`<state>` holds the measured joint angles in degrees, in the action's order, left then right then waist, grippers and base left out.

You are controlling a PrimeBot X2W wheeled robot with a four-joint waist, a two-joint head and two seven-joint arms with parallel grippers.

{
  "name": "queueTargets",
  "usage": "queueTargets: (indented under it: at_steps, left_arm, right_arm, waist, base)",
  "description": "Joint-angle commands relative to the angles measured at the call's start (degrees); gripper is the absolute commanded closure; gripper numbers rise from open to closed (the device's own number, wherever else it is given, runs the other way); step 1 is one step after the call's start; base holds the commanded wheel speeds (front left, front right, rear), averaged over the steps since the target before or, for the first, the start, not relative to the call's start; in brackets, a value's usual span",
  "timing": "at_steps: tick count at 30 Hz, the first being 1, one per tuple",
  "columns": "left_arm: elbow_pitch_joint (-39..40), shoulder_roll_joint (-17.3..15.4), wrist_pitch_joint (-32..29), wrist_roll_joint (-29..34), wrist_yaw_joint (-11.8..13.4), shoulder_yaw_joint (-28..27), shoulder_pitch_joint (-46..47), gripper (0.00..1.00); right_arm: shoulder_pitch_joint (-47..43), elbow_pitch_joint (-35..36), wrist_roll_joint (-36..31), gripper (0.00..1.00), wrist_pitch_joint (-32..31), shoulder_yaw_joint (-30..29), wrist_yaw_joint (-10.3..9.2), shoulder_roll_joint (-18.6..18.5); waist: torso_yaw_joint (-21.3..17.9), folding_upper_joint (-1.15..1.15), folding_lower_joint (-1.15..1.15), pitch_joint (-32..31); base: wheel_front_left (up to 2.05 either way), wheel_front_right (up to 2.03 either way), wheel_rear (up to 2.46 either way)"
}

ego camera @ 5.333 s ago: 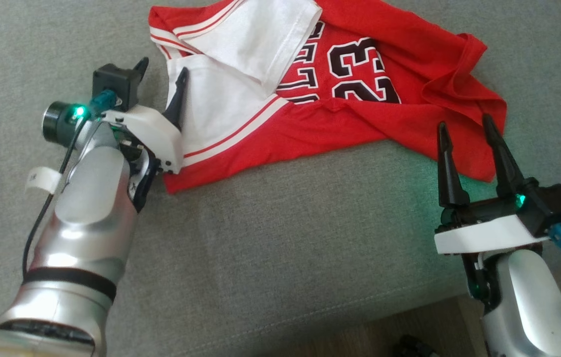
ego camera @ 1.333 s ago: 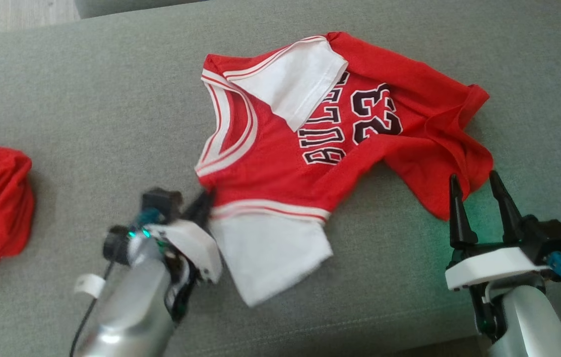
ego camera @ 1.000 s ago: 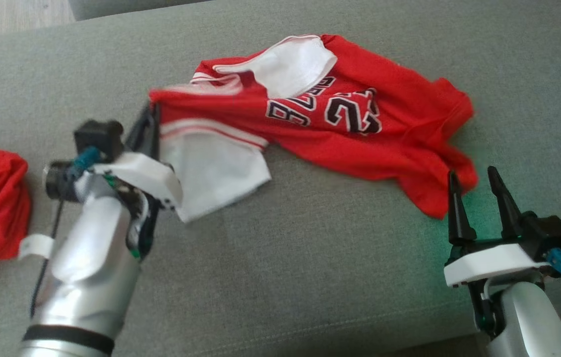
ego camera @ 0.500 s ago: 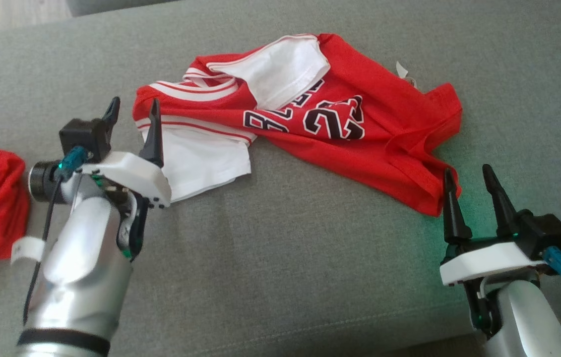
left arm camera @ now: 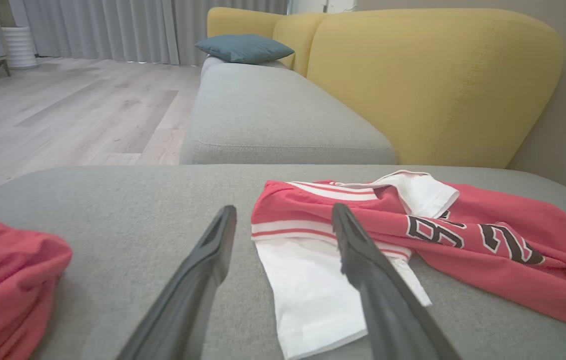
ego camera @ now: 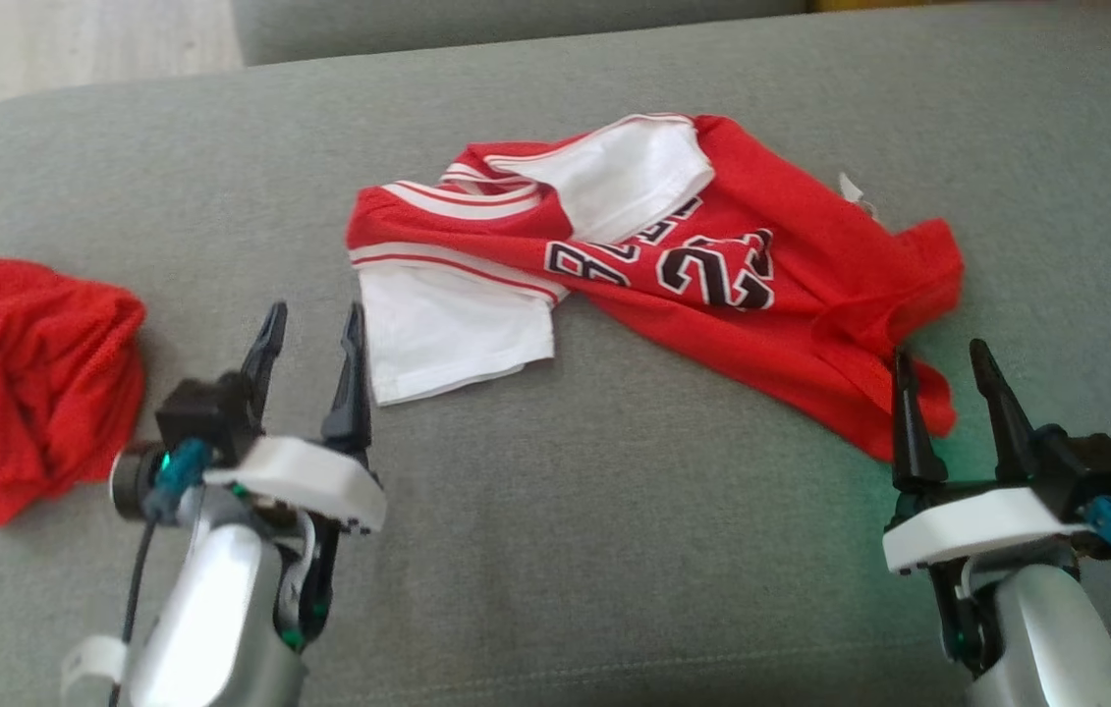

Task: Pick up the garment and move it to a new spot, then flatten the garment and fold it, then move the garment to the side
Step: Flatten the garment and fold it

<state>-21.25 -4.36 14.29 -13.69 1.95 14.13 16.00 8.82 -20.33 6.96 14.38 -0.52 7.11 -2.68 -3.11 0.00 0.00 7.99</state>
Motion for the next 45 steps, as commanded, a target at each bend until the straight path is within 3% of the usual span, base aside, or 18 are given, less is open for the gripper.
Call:
queueTargets:
  at_steps: [1,7,18,30,36,37,38,45]
  left_arm:
    - [2.77,-0.41,0.71,0.30,-0.20,-1.86,1.23,0.00]
    - [3.72,0.59,0.71,0.66,-0.95,-1.09,-1.36,0.00]
    - [3.09,1.36,0.71,0.46,-1.62,0.67,-1.51,0.00]
    - [3.50,1.47,0.71,-1.54,-1.20,3.72,-1.05,0.00]
    - [3.58,1.47,0.71,-1.92,-0.89,4.67,-0.78,0.00]
    - [3.60,1.47,0.71,-1.96,-0.85,4.76,-0.70,0.00]
    - [3.61,1.47,0.71,-2.00,-0.81,4.84,-0.63,0.00]
    - [3.66,1.47,0.71,-2.24,-0.64,5.35,0.10,0.00]
  right_arm:
    - [1.27,1.34,-0.49,0.00,0.62,1.07,0.37,-0.20]
    - [3.80,-1.45,1.59,0.00,-1.07,-0.85,0.37,-0.20]
    - [13.99,-13.51,13.41,0.00,-8.16,-6.56,0.37,-0.20]
    - [25.74,-31.24,7.82,0.00,-8.87,-18.79,0.37,-0.20]
    - [29.81,-37.22,6.37,0.00,-9.37,-21.69,0.37,-0.20]
    - [30.52,-38.11,6.11,0.27,-9.25,-22.01,0.37,-0.20]
    - [31.18,-38.82,5.76,1.00,-8.99,-22.10,0.37,-0.20]
    - [34.97,-36.40,-2.10,1.00,-6.37,-22.81,0.37,-0.30]
  waist:
    - [0.82,0.00,0.00,-0.44]
    - [2.06,0.00,0.00,-0.43]
    - [3.50,0.00,0.00,0.97]
    - [5.55,0.00,0.00,2.22]
    - [6.11,0.00,0.00,2.79]
    - [6.16,0.00,0.00,2.90]
    - [6.21,0.00,0.00,3.00]
    - [6.29,0.00,0.00,4.20]
  base:
    - [0.00,0.00,0.00]
    - [0.00,0.00,0.00]
    - [0.00,0.00,0.00]
    - [0.00,0.00,0.00]
    - [0.00,0.00,0.00]
    - [0.00,0.00,0.00]
    - [0.00,0.00,0.00]
    - [0.00,0.00,0.00]
